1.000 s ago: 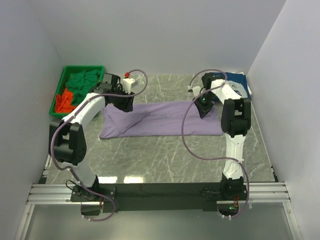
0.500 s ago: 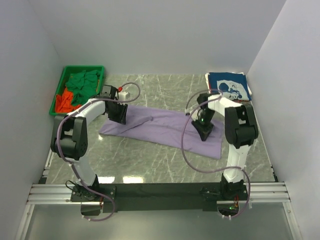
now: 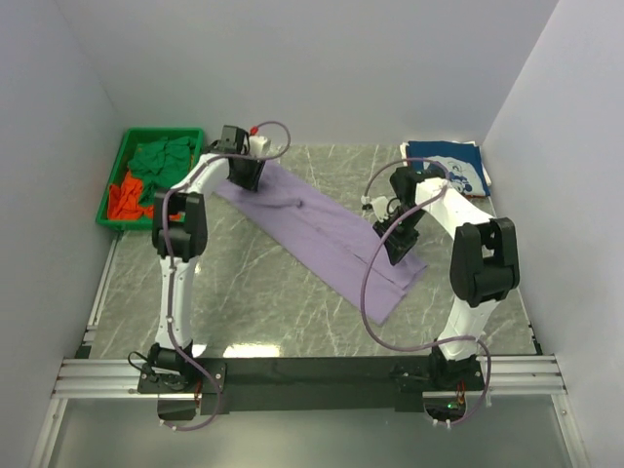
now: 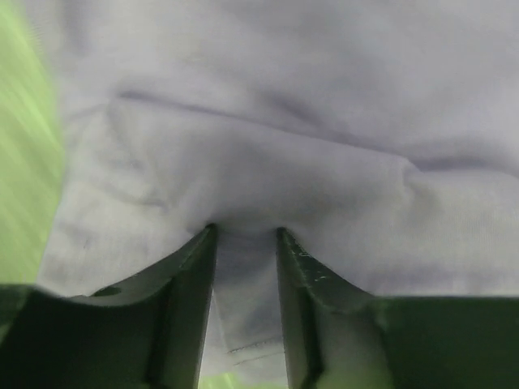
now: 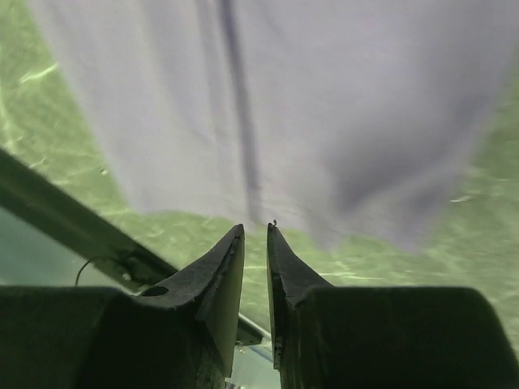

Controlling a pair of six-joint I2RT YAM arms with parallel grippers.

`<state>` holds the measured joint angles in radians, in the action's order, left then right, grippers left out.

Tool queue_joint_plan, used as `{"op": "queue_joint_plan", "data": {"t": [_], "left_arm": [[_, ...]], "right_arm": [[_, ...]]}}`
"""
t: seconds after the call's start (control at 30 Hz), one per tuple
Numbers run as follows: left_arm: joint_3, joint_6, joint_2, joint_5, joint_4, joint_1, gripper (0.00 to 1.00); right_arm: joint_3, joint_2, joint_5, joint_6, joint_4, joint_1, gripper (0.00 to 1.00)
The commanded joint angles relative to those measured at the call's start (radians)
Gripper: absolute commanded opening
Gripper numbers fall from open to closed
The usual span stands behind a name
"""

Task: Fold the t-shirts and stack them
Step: Fold the tshirt

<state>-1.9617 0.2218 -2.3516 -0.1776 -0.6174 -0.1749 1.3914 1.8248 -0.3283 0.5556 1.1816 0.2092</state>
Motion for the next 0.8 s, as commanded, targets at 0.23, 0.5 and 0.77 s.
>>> {"op": "queue_joint_plan", "data": {"t": [0.23,0.5,0.77], "left_arm": [[0.071,-0.012,0.167,-0.020,0.309,0.006,0.60],[0.320,-0.196,0.419,-0.138,0.306,0.031,0.45],[0.471,-0.317,0.460,-0.203,0.214,0.028,0.34]], "right_arm": [[0.080,0.166,0.097,-0.082,-0.129,0.028,0.20],[-0.012,0.188,0.106,-0.082,-0.117,0.091,0.12],[-0.216,0.050,-0.017,-0.007,-0.051,0.378,0.10]]}}
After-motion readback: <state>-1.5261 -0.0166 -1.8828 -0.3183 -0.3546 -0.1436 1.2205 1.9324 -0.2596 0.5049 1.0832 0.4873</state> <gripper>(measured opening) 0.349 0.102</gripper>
